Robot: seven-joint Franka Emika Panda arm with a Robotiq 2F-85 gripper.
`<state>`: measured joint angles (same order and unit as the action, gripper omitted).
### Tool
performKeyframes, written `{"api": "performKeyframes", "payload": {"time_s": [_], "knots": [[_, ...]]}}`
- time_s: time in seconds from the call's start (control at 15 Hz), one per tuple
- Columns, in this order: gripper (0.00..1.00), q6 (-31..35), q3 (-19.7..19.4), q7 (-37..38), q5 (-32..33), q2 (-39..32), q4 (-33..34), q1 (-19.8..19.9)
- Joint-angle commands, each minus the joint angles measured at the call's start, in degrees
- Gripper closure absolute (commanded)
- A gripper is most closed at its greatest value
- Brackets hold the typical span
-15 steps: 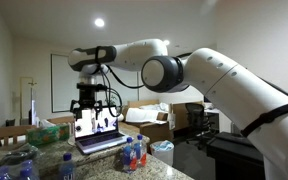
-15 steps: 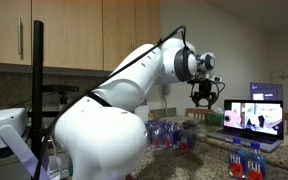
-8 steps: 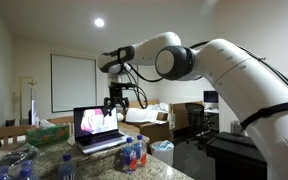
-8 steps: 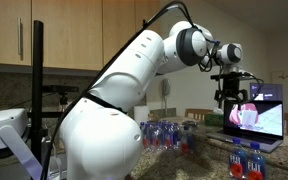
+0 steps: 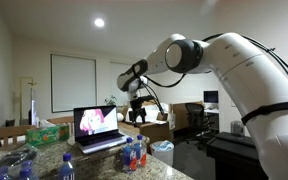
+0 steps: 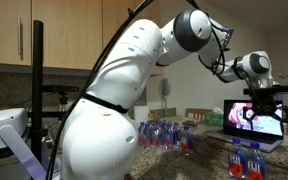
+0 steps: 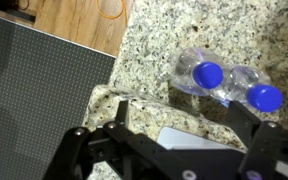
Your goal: Move the bottles to the left side of the counter
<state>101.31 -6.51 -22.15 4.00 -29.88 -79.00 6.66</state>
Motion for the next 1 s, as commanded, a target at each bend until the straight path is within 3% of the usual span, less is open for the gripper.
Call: {"api": "performKeyframes", "payload": {"time_s": [0.0,0.47,0.67,0.93], "knots": [[0.00,10.9,2.1,-6.2,2.1,6.4,-13.8,2.2],[0.00,33.3,3.9,-12.0,-4.5,16.9,-34.1,6.0],[0.00,35.9,4.8,-17.5,-11.4,19.9,-38.1,7.2],[0.00,34.6,4.2,-21.1,-18.2,22.8,-40.2,6.5]]}}
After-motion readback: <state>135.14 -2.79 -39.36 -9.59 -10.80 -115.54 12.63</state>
